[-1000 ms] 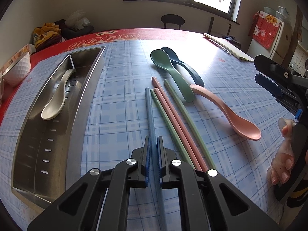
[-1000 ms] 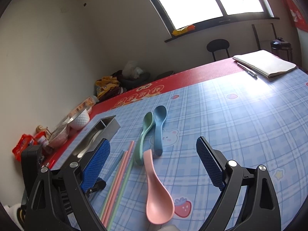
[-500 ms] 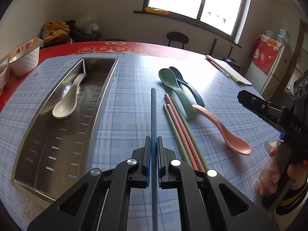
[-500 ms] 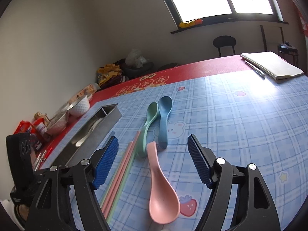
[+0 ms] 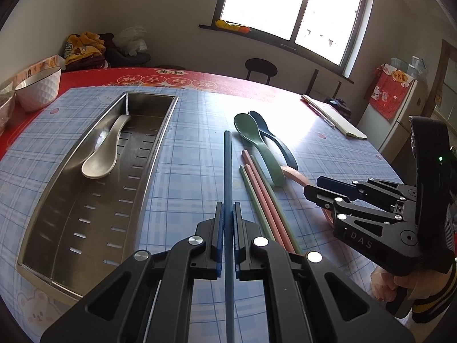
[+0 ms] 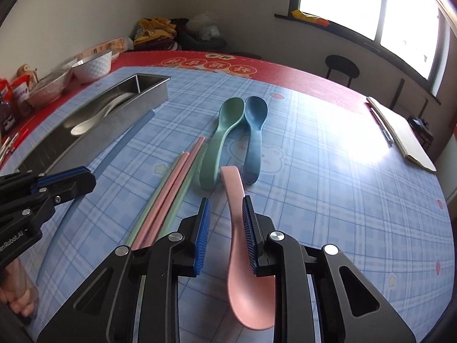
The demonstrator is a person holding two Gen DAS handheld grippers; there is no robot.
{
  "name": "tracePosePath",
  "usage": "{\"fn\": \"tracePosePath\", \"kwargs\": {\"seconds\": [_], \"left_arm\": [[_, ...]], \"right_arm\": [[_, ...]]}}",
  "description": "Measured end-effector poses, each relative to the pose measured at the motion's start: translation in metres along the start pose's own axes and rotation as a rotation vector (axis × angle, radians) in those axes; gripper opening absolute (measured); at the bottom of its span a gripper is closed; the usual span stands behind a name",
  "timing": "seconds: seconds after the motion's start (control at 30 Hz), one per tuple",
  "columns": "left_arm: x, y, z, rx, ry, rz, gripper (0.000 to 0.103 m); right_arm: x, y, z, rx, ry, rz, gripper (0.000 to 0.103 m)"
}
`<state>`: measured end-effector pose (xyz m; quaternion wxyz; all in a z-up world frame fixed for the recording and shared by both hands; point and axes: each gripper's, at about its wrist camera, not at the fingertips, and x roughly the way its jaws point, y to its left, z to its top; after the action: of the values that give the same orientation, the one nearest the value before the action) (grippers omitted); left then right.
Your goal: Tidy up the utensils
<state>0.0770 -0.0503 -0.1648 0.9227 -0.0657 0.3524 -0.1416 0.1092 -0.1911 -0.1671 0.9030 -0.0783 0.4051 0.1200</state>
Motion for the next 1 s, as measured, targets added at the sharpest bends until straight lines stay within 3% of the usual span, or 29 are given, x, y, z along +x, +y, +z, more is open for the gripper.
{"fn": "tracePosePath", "kwargs": {"seconds": [0.17, 0.43, 0.77, 1.0], "left_arm": [[-0.003, -0.001, 0.000, 0.002, -0.014, -0.022, 0.006], [-0.006, 0.003, 0.000, -0.011, -0.026, -0.042, 0.006], [-0.008, 0.003, -0.001, -0.005, -0.033, -0.046, 0.006], [-0.011, 0.001, -0.001, 0.002, -0.045, -0.052, 0.006]], "right_arm": [[0.002, 0.006, -0.004, -0.056, 0.034, -0.075, 0.022], [0.012, -0.011, -0.001, 0.040, 0.053, -0.132, 0.011], [0.015, -0.035, -0.004, 0.176, 0.040, -0.043, 0.009], [-0.018, -0.053, -0.017, 0.283, -0.139, 0.054, 0.008]]}}
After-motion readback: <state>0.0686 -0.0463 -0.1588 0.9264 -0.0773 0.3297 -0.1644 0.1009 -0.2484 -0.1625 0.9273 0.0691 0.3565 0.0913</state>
